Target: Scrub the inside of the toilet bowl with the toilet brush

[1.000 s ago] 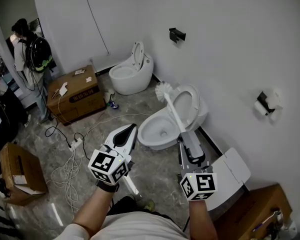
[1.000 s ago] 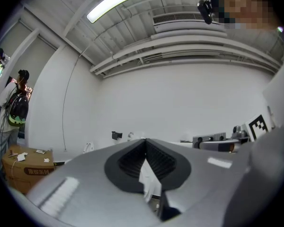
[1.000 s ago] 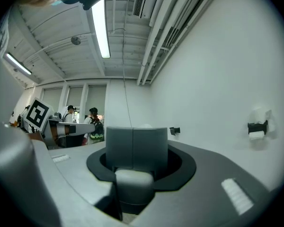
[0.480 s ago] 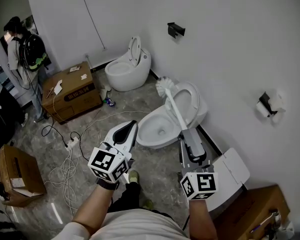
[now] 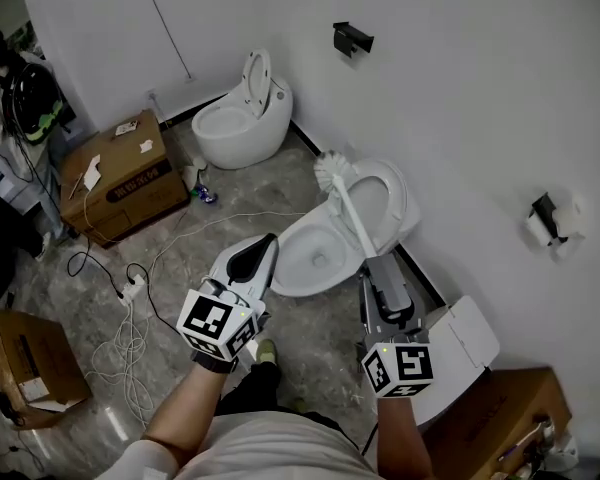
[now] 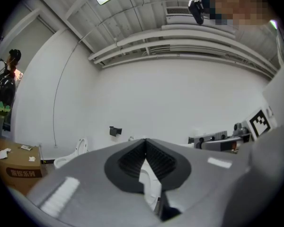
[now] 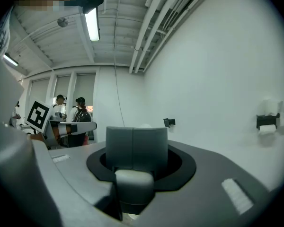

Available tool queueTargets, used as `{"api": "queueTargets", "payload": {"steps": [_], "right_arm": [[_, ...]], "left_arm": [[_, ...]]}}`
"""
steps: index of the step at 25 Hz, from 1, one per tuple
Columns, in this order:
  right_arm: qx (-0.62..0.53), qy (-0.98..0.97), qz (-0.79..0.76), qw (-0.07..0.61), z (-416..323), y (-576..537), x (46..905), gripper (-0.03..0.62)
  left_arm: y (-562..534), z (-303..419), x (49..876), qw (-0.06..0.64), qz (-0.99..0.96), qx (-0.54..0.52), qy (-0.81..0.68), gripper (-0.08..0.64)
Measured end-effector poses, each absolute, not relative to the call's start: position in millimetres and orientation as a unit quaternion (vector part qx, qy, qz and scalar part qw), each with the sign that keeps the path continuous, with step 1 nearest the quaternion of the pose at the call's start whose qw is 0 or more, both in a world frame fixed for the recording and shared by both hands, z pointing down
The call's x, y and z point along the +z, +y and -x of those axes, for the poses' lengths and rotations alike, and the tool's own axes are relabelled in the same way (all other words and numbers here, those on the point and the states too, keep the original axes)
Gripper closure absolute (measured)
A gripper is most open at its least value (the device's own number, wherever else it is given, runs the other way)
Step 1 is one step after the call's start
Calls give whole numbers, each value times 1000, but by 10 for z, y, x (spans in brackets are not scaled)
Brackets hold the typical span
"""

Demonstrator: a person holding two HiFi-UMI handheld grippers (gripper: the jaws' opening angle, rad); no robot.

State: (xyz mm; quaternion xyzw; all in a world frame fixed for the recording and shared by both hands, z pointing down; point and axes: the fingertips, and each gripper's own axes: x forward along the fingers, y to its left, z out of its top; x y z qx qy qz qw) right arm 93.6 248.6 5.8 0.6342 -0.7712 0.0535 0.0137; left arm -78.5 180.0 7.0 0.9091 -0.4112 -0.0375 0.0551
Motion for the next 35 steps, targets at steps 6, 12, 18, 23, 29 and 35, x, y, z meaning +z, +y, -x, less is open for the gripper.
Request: {"api": "queueTargets", "payload": {"steps": [6,12,18,23,29,35], "right_arm": [[75,-756,-649,32,-774,1875,336,423],[113,-739,-662,60,-756,1547,768,423],[147,-727,-667,76,-842,1280,1290,423],[190,-723,-657,94,-938,1070,1918,423],[234,-723,-641,112,-1038,757,2674,423],[293,-717,-619,130,-1078,559,3655,423]], "left_arm": [[1050,881,353,59,-921,-29,-384,554],[572,820,759,74,-930,-11,-360,554],[198,710,1191,90,-932,5,-351,554],[-39,594,1688,108,-929,26,-353,554],[-287,453,2364,132,-922,53,-360,554],[-483,378,3167,160,-911,83,-372,554]]}}
